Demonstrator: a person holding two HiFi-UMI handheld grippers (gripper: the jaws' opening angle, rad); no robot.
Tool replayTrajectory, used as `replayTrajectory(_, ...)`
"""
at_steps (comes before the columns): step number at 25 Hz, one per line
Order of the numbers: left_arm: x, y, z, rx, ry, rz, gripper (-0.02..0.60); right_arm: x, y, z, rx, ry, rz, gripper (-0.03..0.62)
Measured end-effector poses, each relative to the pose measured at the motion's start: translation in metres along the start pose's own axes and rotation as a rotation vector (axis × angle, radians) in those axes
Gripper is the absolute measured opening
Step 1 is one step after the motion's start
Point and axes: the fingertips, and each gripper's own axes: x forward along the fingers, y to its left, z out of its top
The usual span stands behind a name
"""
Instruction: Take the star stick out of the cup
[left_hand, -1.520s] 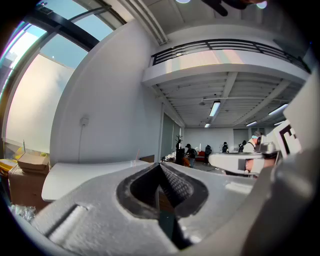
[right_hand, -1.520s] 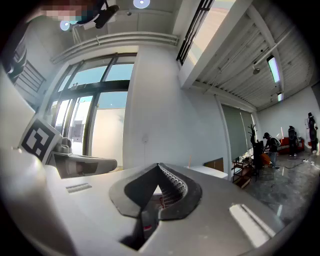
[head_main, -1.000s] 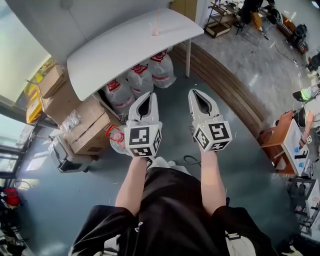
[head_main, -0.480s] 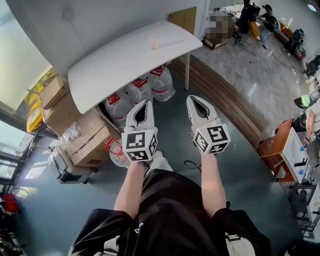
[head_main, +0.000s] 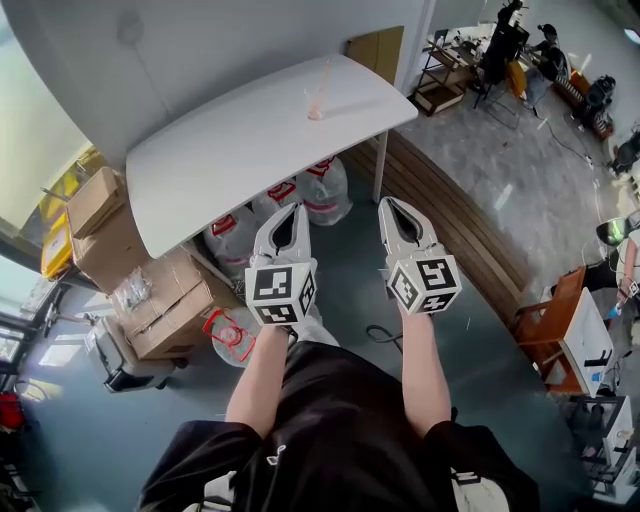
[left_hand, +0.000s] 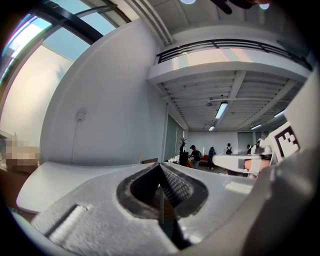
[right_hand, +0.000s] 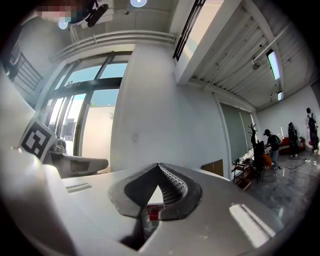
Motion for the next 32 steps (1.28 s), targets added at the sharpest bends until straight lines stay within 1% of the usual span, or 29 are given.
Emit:
replayTrajectory(2, 0.031, 0.019, -0.004, 0.002, 0.003, 0.008, 0.0, 0.036, -0.012, -0.006, 0.009, -0.005, 0.01, 0.006)
replayTrajectory(5, 0.08, 0.056, -0.003, 0.006, 0.013, 0.031, -0.001, 0.106, -0.022, -0.016, 0.038, 0.002, 0.047, 0.006)
replayTrajectory(7, 0.111, 0.083, 0.005, 0.015, 0.029, 0.042, -0.002, 0.155, -0.025, -0.018, 0.072, -0.002, 0.07, 0.006)
replayTrajectory(10, 0.15, 0.117, 0.019, 0.029, 0.057, 0.037, -0.001, 0.217, -0.024, -0.011, 0.114, -0.018, 0.09, 0.006)
replayTrajectory(14, 0.217, 0.168, 0.025, -0.008, 0.086, 0.031, 0.0, 0.298, -0.023, -0.008, 0.099, -0.013, 0.133, 0.015)
replayTrajectory(16, 0.25, 0.186, 0.023, -0.013, 0.106, 0.02, -0.001, 0.334, -0.036, -0.011, 0.096, -0.005, 0.125, 0.02)
replayTrajectory(18, 0.279, 0.196, 0.025, -0.006, 0.114, 0.002, -0.001, 0.362, -0.053, -0.009, 0.099, -0.007, 0.096, 0.02)
replayTrajectory(21, 0.316, 0.207, 0.035, -0.001, 0.098, -0.027, -0.001, 0.396, -0.074, 0.008, 0.07, -0.032, 0.057, 0.02)
replayTrajectory(23, 0.335, 0.21, 0.039, -0.008, 0.087, -0.037, 0.0, 0.408, -0.082, 0.015, 0.049, -0.037, 0.046, 0.02)
replayTrajectory(28, 0.361, 0.2, 0.041, -0.026, 0.091, -0.05, 0.0, 0.411, -0.104, 0.013, 0.044, 0.001, 0.036, 0.019)
replayTrajectory(32, 0.377, 0.191, 0.037, -0.038, 0.098, -0.036, -0.001, 0.414, -0.123, 0.004, 0.048, 0.03, 0.045, 0.019)
